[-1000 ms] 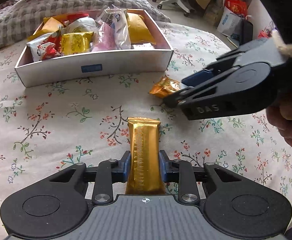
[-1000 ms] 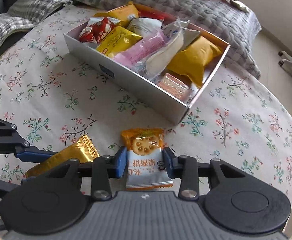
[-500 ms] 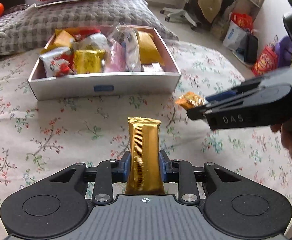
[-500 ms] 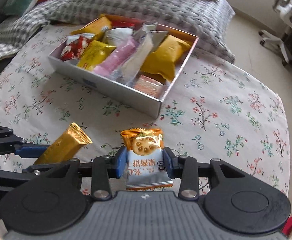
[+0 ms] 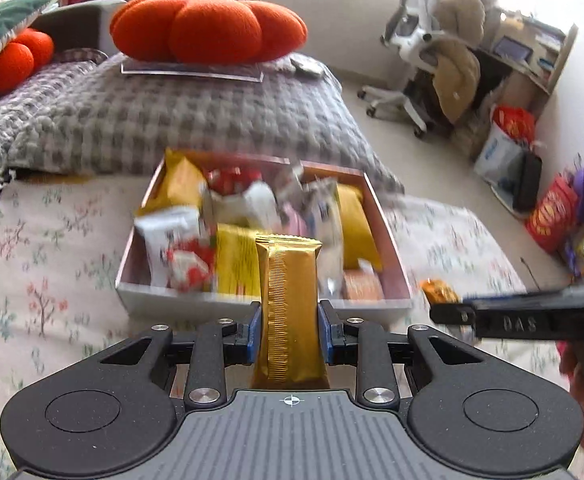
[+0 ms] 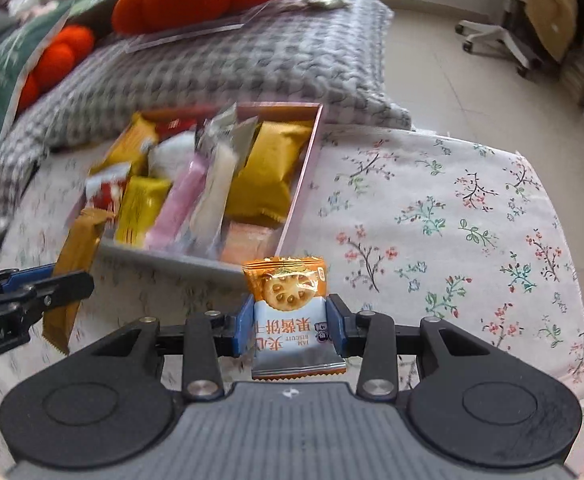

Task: Organize snacks
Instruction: 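Carry the gold bar and orange biscuit packet into the box and open both grippers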

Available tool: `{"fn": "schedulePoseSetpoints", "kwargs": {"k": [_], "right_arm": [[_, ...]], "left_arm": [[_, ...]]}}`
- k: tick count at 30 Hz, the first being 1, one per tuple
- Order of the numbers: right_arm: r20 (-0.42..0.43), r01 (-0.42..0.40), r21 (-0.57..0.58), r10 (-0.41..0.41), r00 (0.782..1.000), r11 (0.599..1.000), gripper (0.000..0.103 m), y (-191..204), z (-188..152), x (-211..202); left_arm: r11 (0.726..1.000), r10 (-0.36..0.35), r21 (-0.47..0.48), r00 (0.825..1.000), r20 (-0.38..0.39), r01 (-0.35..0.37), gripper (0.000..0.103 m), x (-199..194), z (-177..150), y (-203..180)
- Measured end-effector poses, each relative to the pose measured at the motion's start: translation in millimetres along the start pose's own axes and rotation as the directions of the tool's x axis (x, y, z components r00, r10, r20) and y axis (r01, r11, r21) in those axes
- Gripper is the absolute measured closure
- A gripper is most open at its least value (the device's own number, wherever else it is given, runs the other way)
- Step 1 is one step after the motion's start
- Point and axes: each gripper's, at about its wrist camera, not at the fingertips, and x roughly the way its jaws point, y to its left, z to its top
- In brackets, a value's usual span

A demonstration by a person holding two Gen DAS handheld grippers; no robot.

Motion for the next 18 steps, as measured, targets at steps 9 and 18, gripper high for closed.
{"fn": "schedulePoseSetpoints", "kwargs": {"k": [9, 18], "right_arm": [[0.071, -0.087, 0.166, 0.076, 0.995, 0.982, 0.067, -10.3, 16.0, 4.7], [0.143, -0.202, 0.292, 0.166, 0.976, 0.935, 0.067, -6.6, 25.1, 15.8]], "left_arm": [[0.999, -0.008, -0.038, 1.0, 0.027, 0.009, 0.077, 31.5, 26.5, 5.5], [0.997, -0.027, -0.065, 0.999, 0.017, 0.028, 0.077, 55.0, 36.4, 18.7]]}}
